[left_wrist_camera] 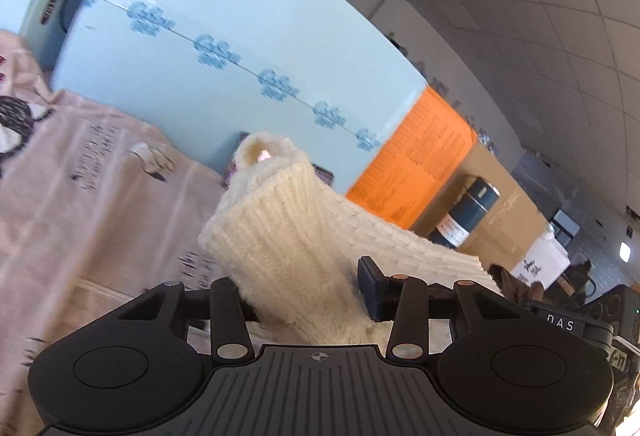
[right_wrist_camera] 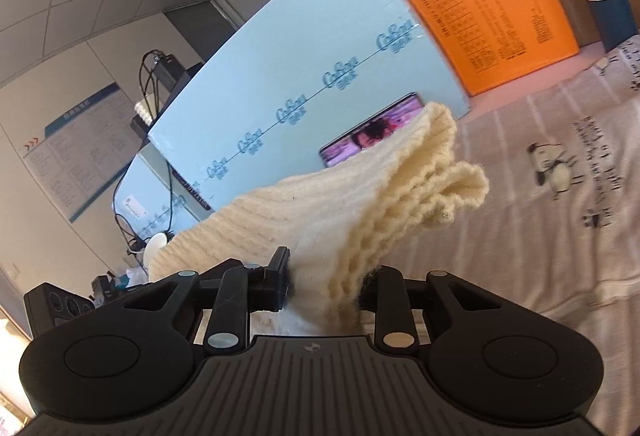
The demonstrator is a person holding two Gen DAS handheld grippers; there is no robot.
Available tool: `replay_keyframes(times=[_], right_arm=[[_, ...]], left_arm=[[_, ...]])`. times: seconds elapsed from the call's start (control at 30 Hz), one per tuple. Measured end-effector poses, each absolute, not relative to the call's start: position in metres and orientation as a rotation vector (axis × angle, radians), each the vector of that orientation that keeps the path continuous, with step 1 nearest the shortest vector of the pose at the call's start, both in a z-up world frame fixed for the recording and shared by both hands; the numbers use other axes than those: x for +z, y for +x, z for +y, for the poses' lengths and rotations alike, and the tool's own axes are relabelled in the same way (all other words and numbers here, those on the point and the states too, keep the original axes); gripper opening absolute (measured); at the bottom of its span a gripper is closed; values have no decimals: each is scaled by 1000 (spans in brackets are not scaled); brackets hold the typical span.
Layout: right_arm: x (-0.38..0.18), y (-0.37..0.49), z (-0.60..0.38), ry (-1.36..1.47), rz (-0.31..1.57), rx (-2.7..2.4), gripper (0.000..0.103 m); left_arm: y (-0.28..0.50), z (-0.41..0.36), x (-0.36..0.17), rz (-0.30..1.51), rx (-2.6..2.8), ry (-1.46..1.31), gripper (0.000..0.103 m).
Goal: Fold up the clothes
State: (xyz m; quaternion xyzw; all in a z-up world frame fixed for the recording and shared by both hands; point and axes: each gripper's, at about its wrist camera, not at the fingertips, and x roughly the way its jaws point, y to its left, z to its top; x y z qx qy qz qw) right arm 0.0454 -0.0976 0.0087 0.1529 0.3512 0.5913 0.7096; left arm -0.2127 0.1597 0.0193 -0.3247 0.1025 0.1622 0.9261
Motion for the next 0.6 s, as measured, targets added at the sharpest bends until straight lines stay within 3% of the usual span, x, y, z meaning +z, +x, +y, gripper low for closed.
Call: replay_keyframes(times=[0.33,0.6], right_arm=[[41,-61,43,283,733,1584,23],[52,-121,121,250,688,1685,23]], left_arm=[[-350,220,66,-107,649,-611,40],[-391,266,77,-238,789,-618,40]])
